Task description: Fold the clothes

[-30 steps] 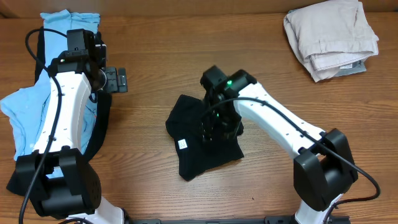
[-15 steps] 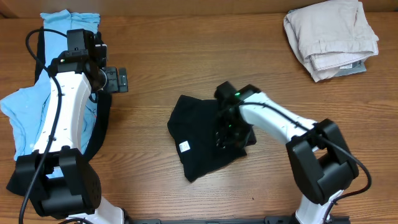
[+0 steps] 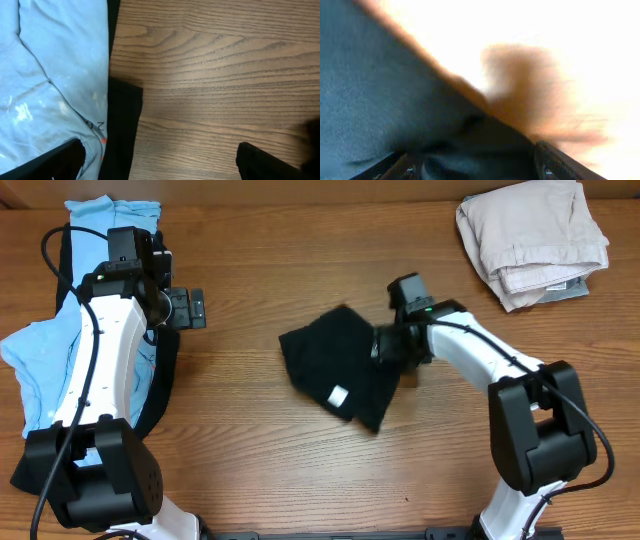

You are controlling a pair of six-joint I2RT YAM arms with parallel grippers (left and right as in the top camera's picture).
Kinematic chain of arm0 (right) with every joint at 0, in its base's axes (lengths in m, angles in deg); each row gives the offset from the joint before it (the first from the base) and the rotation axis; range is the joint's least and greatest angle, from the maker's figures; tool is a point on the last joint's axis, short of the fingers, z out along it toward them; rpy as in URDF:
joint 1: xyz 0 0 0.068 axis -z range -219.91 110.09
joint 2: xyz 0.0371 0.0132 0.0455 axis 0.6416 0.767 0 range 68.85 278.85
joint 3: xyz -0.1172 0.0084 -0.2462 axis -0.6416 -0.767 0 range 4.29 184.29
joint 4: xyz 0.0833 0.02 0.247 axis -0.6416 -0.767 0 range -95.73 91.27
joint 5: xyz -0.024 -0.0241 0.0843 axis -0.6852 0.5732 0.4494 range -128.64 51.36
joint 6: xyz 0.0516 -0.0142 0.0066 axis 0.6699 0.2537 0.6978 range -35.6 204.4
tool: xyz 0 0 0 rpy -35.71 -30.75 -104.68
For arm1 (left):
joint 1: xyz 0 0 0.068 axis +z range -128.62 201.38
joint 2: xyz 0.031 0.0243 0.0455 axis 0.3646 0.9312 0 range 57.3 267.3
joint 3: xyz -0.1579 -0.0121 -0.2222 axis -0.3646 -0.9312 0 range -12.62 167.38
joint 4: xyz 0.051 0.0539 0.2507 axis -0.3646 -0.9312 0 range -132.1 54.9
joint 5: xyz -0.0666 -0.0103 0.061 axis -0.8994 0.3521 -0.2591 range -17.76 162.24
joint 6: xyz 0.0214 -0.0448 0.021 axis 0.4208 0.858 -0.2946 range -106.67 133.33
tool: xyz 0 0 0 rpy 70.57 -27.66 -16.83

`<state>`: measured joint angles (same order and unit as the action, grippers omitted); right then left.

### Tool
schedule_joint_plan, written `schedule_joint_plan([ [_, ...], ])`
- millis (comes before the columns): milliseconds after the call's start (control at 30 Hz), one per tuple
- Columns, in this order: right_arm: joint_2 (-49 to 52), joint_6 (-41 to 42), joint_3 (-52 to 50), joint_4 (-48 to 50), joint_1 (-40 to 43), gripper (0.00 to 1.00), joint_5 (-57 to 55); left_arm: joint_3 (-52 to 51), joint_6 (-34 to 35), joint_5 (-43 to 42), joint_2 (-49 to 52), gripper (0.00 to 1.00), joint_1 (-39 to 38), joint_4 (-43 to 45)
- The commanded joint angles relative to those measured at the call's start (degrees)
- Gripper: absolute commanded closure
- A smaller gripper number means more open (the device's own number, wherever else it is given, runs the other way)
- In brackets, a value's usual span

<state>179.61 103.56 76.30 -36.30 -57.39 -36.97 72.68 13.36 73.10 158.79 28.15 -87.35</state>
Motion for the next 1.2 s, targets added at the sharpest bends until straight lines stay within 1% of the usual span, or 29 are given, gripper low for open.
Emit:
schedule_joint_plan([
  [0, 0.48, 4.96, 3.76, 0.96, 4.20, 0.17, -2.01, 1.11, 0.81, -2.43, 0.42, 0.00, -0.02, 0.28],
  [67, 0.24, 5.27, 8.55, -2.23, 5.44, 0.08, 2.25, 1.11, 0.81, -2.40, 0.42, 0.00, -0.02, 0.22],
  [100, -0.02, 6.08, 10.84, -4.37, 5.64, 0.02, 3.48, 1.11, 0.81, -2.40, 0.42, 0.00, -0.02, 0.15],
  [133, -0.42, 7.21, 13.51, -7.13, 5.60, 0.00, 4.02, 1.11, 0.81, -2.40, 0.42, 0.00, -0.02, 0.02],
  [267, -3.37, 12.00, 22.34, -18.08, 3.93, 0.00, 3.28, 1.11, 0.81, -2.38, 0.42, 0.00, -0.02, -0.22],
  [333, -5.53, 16.52, 24.46, -22.05, 2.27, 0.00, 1.05, 1.11, 0.81, -2.40, 0.39, 0.00, -0.02, -0.22],
  [367, -7.15, 20.28, 24.59, -23.39, 0.85, 0.00, -0.17, 1.11, 0.81, -2.40, 0.42, 0.00, -0.02, -0.22],
  [433, -8.63, 31.26, 24.59, -25.38, -1.36, 0.00, 0.98, 1.11, 0.81, -2.40, 0.42, 0.00, -0.02, -0.22],
  [467, -8.66, 35.45, 24.59, -26.21, -2.40, 0.00, 2.49, 1.11, 0.81, -2.40, 0.42, 0.00, -0.02, -0.20],
  [567, -8.52, 41.68, 23.58, -26.14, -5.38, 0.00, 5.62, 1.11, 0.81, -2.40, 0.42, 0.00, -0.02, -0.22],
  [600, -8.52, 45.66, 22.51, -25.86, -7.08, 0.00, 5.38, 1.11, 0.81, -2.40, 0.42, 0.00, -0.02, -0.24],
  [667, -8.48, 51.10, 21.07, -25.77, -9.01, 0.00, 3.96, 1.11, 0.81, -2.40, 0.42, 0.00, -0.02, -0.24],
  [800, -8.41, 66.88, 16.96, -25.33, -12.41, 0.00, 0.92, 1.11, 0.81, -2.40, 0.42, 0.00, -0.02, -0.24],
  [900, -8.41, 74.64, 13.33, -23.06, -14.43, 0.00, 1.01, 1.11, 0.81, -2.40, 0.42, 0.00, -0.02, -0.24],
  [1033, -8.31, 79.95, 8.96, -18.95, -16.87, 0.00, 3.02, 1.11, 0.81, -2.40, 0.42, 0.00, -0.02, -0.22],
  [1167, -8.11, 81.59, 5.88, -14.84, -18.56, 0.00, 3.28, 1.11, 0.81, -2.40, 0.42, 0.00, -0.02, -0.22],
])
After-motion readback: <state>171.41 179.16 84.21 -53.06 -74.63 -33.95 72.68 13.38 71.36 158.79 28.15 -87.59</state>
